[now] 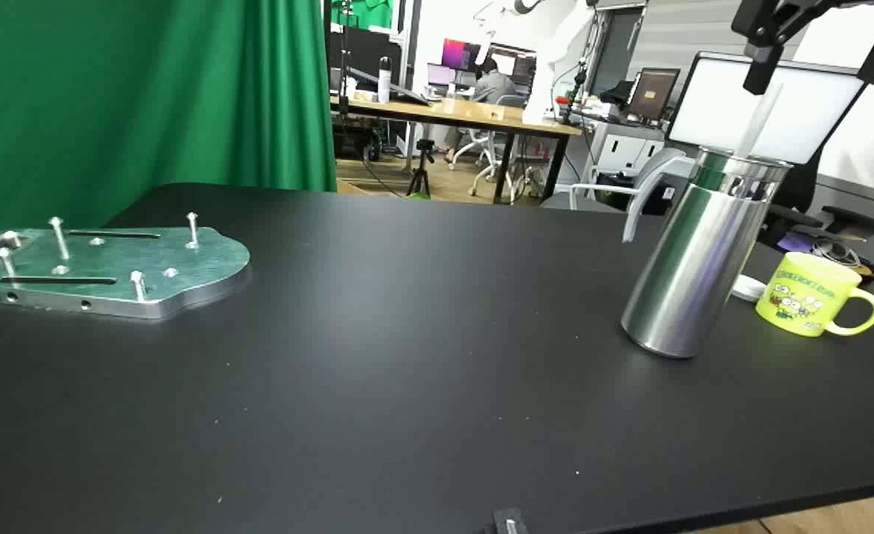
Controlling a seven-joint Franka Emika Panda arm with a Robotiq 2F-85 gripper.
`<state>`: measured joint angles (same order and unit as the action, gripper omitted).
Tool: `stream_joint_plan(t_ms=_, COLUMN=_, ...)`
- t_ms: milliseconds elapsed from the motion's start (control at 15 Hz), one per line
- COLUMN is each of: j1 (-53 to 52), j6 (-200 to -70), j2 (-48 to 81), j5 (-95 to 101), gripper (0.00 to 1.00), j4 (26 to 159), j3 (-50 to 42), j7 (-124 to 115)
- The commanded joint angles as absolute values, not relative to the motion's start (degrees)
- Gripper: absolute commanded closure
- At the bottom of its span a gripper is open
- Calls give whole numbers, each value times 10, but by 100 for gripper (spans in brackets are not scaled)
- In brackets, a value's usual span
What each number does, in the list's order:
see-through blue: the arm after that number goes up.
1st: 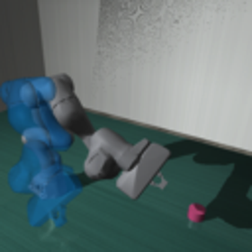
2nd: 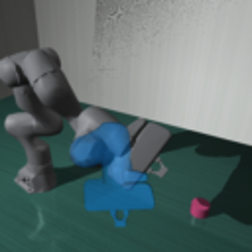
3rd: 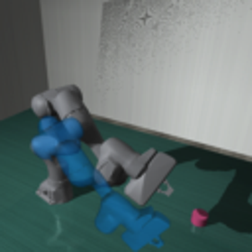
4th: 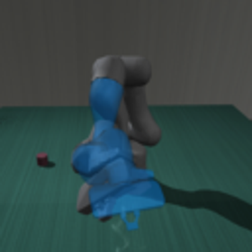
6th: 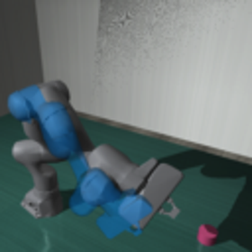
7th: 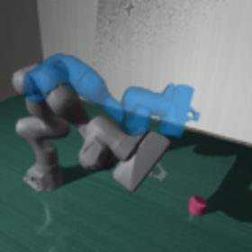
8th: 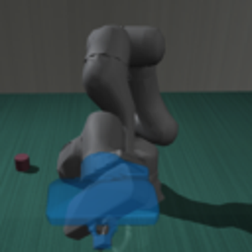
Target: Stir the contents in the flusk.
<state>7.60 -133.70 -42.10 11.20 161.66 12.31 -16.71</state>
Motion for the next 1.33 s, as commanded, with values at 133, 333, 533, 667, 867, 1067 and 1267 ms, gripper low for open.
stream_joint_plan(t_ms=133, j1=69, j6=-1334, j2=-415, j5=118, gripper=0, j4=1617, j3=116, j7=-172)
stream_joint_plan(t_ms=333, j1=69, j6=-1334, j2=-413, j5=118, gripper=0, j4=1617, j3=116, j7=-172)
stream_joint_plan(t_ms=533, j1=69, j6=-1334, j2=-413, j5=118, gripper=0, j4=1617, j3=116, j7=-172)
stream_joint_plan(t_ms=667, j1=69, j6=-1334, j2=-413, j5=118, gripper=0, j4=1617, j3=116, j7=-172)
stream_joint_plan(t_ms=867, j1=77, j6=-1328, j2=-386, j5=119, gripper=0, j4=1594, j3=114, j7=-173)
stream_joint_plan(t_ms=1067, j1=86, j6=-1313, j2=-336, j5=115, gripper=0, j4=1555, j3=110, j7=-182)
stream_joint_plan(t_ms=1267, j1=102, j6=-1277, j2=-276, j5=119, gripper=0, j4=1510, j3=115, j7=-212)
